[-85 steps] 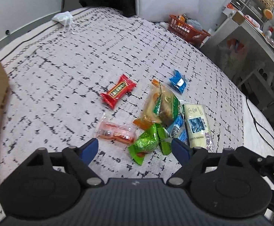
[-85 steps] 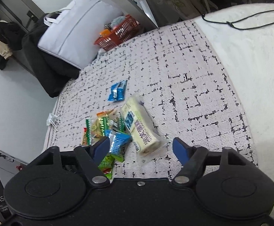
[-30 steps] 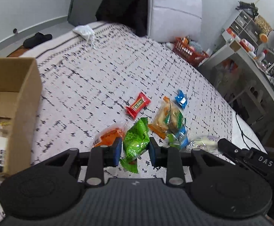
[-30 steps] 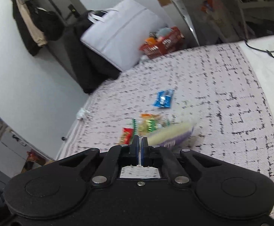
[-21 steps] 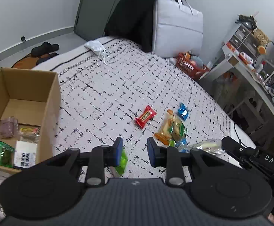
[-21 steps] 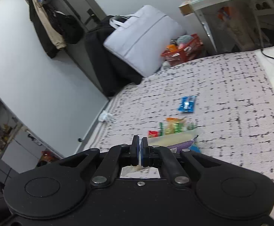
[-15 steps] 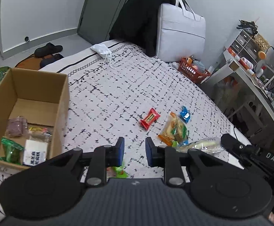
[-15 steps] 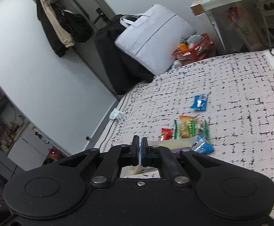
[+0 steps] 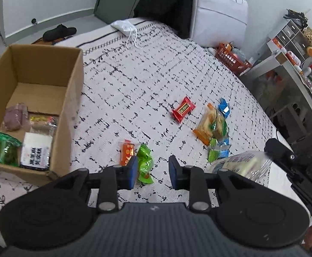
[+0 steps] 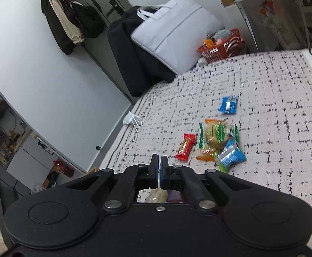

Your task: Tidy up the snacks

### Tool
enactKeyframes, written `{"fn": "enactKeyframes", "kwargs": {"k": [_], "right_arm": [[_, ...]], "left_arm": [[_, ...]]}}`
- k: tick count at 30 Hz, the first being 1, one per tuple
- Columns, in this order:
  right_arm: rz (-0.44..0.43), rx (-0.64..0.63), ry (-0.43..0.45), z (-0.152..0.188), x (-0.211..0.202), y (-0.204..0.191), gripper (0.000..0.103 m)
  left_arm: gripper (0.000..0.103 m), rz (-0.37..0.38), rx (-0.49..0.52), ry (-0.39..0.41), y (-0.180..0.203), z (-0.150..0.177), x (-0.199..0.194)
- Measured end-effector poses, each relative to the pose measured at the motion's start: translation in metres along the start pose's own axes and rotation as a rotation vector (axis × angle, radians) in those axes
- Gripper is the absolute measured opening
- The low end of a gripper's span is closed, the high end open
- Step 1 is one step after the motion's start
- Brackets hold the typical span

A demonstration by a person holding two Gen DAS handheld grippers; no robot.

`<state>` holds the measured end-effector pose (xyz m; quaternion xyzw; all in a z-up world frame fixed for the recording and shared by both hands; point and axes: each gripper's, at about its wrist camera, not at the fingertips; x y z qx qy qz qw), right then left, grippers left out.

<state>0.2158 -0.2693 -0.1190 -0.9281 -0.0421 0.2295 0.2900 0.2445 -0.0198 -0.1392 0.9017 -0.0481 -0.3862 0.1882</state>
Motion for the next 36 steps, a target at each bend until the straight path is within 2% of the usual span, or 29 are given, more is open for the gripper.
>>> {"fn": "enactKeyframes", "kwargs": {"k": [10,16,22,23,25,29,33,36], "right_arm": [[0.063,0.023,-0.061,0.008,0.001,0.025,0.001],[0.127,0.052,-0.119,0.014,0.009,0.046,0.001],[0.159,0.041,-0.180,0.022,0.020,0.051,0.003],[0.160,0.036,-0.194,0.023,0.022,0.051,0.009],[0.157,0.017,-0.221,0.025,0.025,0.049,0.012],[0.139,-0.012,-0.244,0.029,0.031,0.044,0.033],[0.136,-0.049,-0.270,0.035,0.038,0.040,0.042],[0.141,-0.094,-0.293,0.043,0.045,0.035,0.055]], "left_arm": [[0.028,-0.019,0.006,-0.065,0.009,0.013,0.045],[0.028,-0.081,0.007,-0.081,0.011,0.018,0.066],[0.028,-0.117,0.017,-0.090,0.011,0.021,0.079],[0.028,-0.122,0.025,-0.088,0.012,0.022,0.080],[0.028,-0.130,0.028,-0.092,0.013,0.024,0.083],[0.028,-0.155,0.056,-0.091,0.016,0.027,0.087],[0.028,-0.172,0.074,-0.095,0.017,0.029,0.091],[0.028,-0.188,0.095,-0.117,0.016,0.031,0.097]]}}
Point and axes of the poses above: each gripper's, at about its wrist camera, not at the fingertips, and x roughly the way its jaws point, y to its right, z to its underside, and after that the axes turned 12 degrees about y, right-handed
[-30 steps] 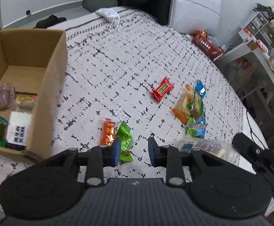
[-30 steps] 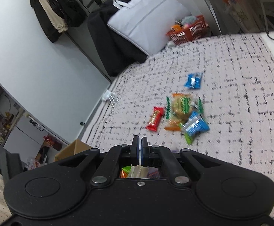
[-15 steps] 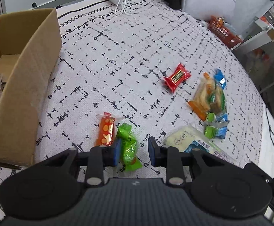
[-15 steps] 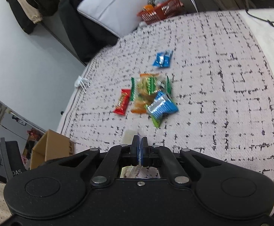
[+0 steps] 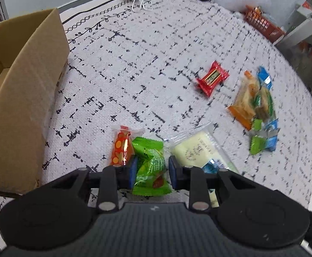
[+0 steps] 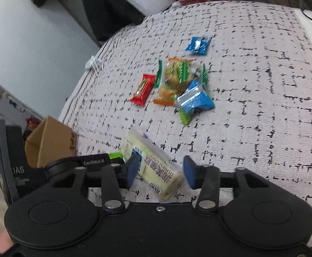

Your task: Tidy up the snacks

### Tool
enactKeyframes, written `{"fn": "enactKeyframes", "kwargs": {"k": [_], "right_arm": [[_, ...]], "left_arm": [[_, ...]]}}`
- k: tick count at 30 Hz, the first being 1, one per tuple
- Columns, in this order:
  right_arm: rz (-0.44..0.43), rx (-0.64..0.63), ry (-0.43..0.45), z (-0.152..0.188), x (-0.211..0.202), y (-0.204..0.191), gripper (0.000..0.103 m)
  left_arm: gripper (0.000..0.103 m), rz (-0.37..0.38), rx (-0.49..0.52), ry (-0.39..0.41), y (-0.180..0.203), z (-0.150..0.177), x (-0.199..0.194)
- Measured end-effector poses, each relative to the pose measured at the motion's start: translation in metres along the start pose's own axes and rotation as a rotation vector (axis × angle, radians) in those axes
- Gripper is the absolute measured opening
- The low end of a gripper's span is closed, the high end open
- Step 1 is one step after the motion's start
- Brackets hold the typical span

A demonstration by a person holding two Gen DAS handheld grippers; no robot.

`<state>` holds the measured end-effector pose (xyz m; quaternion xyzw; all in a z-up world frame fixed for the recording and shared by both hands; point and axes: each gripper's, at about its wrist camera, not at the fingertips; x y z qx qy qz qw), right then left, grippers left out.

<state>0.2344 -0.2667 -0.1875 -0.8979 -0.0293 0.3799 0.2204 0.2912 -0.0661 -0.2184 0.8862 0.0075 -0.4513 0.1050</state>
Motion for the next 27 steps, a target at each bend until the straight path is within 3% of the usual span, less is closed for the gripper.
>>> {"fn": "enactKeyframes", "kwargs": {"k": [2,7,16,27], "right_arm": [[0.019,-0.028,-0.018,0.003,0.007,-0.004,0.069],[0.065,-0.099,-0.003,0.007,0.016,-0.013,0.080],[0.023,-0.153,0.090,0.005,0.020,-0.028,0.084],[0.049,-0.240,-0.063,0.027,0.045,-0.040,0.084]], "left_arm": [[0.028,0.016,-0.010,-0.031,-0.003,0.001,0.006],[0.028,0.035,-0.048,-0.028,-0.011,0.000,0.003],[0.028,0.099,-0.095,0.003,-0.025,-0.009,-0.020],[0.028,0.124,-0.117,0.048,-0.042,-0.018,-0.050]]}}
Point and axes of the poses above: each gripper's, at about its wrist camera, not at the fingertips, and x roughly the way its jaws point, y to its right, z to its underside, and after that the axes turned 12 degrees about y, right-handed
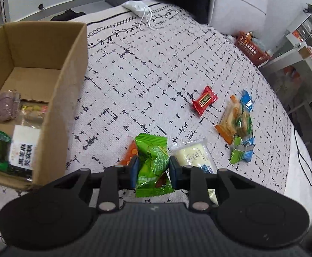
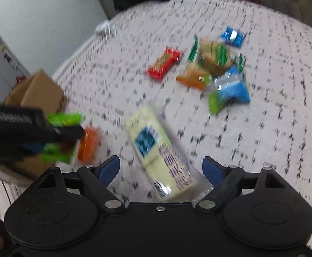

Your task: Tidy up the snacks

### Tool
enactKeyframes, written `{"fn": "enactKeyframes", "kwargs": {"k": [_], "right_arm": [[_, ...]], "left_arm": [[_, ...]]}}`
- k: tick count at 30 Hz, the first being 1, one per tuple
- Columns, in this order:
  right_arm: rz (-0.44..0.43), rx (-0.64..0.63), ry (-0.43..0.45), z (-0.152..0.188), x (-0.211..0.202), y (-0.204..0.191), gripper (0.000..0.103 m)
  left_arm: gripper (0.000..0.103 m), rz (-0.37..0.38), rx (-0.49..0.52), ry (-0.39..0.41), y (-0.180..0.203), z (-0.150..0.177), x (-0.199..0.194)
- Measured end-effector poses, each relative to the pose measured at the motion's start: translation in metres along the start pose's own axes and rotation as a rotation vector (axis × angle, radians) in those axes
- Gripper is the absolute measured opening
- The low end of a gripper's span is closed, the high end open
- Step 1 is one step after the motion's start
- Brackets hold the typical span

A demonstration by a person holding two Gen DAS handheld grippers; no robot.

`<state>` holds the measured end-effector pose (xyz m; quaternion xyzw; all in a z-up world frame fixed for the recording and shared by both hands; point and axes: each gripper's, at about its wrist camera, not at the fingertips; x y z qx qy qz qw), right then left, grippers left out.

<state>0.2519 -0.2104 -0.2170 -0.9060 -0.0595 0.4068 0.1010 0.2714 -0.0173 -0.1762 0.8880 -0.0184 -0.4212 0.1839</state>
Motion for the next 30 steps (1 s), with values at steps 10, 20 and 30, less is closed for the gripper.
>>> {"fn": "enactKeyframes", "kwargs": {"k": [10,20,30], "right_arm": [[0.013,-0.056,-0.020,0.000,-0.019,-0.014,0.034],[-0.074,-0.050,0.076,-0.016,-0.054,-0.042,0.034],[-0.127,-0.057,0.155,-0.031,-0.078,-0.069,0.034]], "left_arm": [[0.028,0.002,-0.015,0.046,-0.016,-0.007,-0.035],[0.028,-0.001,-0.033,0.101,-0.034,-0.012,-0.070],[0.028,-0.006,-0.049,0.167,-0.053,-0.027,-0.102]]}}
Point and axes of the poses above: each gripper's, at about its wrist camera, not at the fingertips, and x roughly the way its jaws point, y to its right, z to its underside, and after that the axes turned 12 degrees about y, right-handed
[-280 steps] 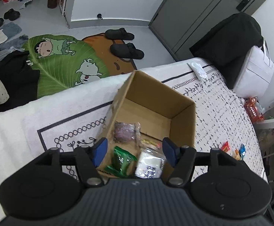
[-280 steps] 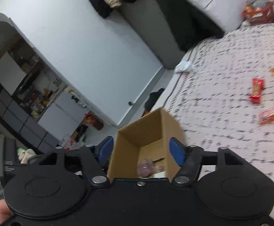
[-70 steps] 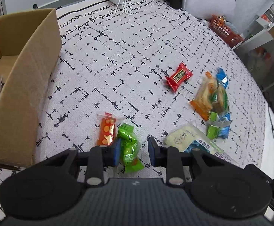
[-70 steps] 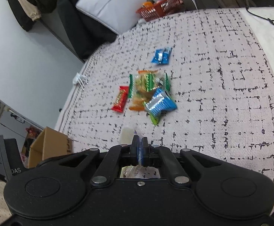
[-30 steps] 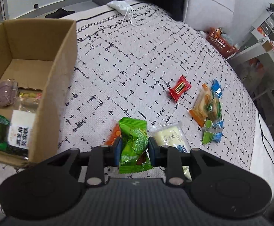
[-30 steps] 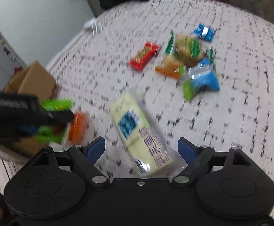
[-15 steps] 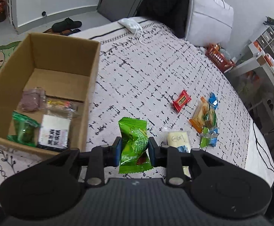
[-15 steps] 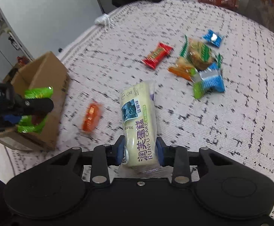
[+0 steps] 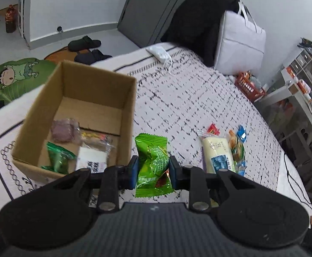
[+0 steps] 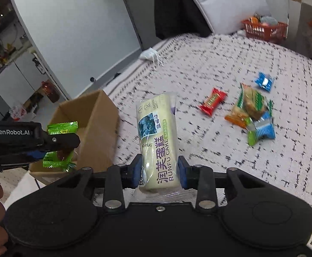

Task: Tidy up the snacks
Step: 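Carry the green packet and cake pack over the cardboard box with both tools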

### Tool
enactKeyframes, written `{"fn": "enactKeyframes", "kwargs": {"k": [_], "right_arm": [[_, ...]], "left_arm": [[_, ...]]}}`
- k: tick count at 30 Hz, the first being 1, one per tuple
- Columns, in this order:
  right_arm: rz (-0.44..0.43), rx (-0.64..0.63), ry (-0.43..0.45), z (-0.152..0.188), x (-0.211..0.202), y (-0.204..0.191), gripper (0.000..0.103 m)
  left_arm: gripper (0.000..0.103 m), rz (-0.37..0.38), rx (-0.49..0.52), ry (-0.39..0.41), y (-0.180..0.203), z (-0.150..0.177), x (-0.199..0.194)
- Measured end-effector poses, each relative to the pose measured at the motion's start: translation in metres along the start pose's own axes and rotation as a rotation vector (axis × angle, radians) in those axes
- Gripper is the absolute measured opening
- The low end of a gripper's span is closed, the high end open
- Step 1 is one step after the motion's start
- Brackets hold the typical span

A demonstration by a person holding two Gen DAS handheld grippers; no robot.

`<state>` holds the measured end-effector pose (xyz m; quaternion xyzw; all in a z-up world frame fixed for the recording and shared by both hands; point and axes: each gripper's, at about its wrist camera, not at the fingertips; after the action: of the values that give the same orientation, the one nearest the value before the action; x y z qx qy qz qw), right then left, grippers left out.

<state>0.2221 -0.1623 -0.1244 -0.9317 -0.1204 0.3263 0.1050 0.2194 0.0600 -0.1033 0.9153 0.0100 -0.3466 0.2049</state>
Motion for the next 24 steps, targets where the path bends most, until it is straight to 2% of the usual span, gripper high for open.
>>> {"fn": "enactKeyframes", "kwargs": {"k": [15,24], "right_arm": [[-0.048,-0.020,0.075,-0.009,-0.005,-0.053,0.034],[-0.061,-0.031,0.067,-0.007,0.016,-0.085,0.034]], "left_arm": [[0.028,-0.009,-0.070,0.075,-0.050,-0.027,-0.017],[0.028,-0.025,-0.133,0.067,-0.091,-0.038,-0.004]]}}
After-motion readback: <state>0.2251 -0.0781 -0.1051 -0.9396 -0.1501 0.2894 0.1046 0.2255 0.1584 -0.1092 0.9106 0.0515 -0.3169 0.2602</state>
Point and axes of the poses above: each gripper's, at about its wrist camera, not at the fingertips, and x roughly the way its jaws point, y to its right, z to its underside, and after that the axes turned 12 degrees about y, right-handed
